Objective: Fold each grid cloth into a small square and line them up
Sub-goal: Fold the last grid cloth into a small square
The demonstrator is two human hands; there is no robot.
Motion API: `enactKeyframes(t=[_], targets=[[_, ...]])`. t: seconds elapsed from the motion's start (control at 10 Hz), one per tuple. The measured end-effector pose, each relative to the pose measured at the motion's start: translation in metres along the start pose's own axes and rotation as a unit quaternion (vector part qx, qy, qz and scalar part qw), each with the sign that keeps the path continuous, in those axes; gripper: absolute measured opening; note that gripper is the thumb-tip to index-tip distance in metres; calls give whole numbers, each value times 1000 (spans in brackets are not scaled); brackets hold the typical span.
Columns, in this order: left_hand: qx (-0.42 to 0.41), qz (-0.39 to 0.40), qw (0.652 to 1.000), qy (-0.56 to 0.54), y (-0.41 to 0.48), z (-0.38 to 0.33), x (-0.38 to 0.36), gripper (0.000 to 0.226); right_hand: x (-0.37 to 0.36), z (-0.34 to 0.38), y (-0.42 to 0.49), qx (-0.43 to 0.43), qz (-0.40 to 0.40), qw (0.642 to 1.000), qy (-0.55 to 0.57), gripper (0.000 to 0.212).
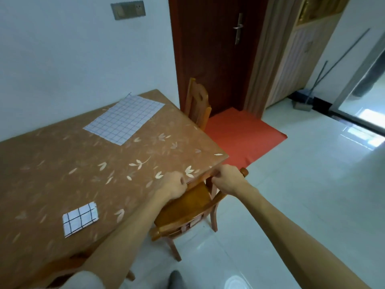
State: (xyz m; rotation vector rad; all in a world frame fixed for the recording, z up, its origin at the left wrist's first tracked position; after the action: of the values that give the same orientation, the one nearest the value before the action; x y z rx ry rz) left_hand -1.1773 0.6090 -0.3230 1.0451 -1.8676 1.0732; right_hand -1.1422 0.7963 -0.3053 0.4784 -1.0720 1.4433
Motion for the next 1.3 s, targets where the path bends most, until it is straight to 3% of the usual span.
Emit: enactKeyframes(t=[0.3, 0.5, 0.8, 1.2, 1.3], targets=[[18, 17, 999, 48, 44, -52, -1, 22, 56, -58, 36, 3, 2, 1000, 17, 22], [22, 34, 999, 19, 122, -94, -2, 13, 105, -94, 93, 26, 4, 1000, -10, 29], [42, 33, 998, 42, 249, -162, 2, 22, 191, -144, 204, 36, 18, 997, -65, 32], [118, 19, 992, 27, 344, -165, 13, 11, 224, -154, 348, 98, 83, 988, -82, 29], [148, 6, 989, 13, 375, -167, 26, 18, 226, -144, 389, 137, 107, 981, -90, 29]])
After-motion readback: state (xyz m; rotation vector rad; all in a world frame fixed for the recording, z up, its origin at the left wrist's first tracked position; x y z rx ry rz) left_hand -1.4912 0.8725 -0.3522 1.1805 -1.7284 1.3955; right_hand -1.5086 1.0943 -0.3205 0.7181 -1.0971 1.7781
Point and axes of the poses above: each hand's wrist, its own y-axis towards the middle knuckle, its own x-axis out of the back of the hand, z = x × y, the point moved 5 cm from there along y, towards the middle knuckle, and after that the axes turned 5 degrees about -x, right-handed, at the moved point
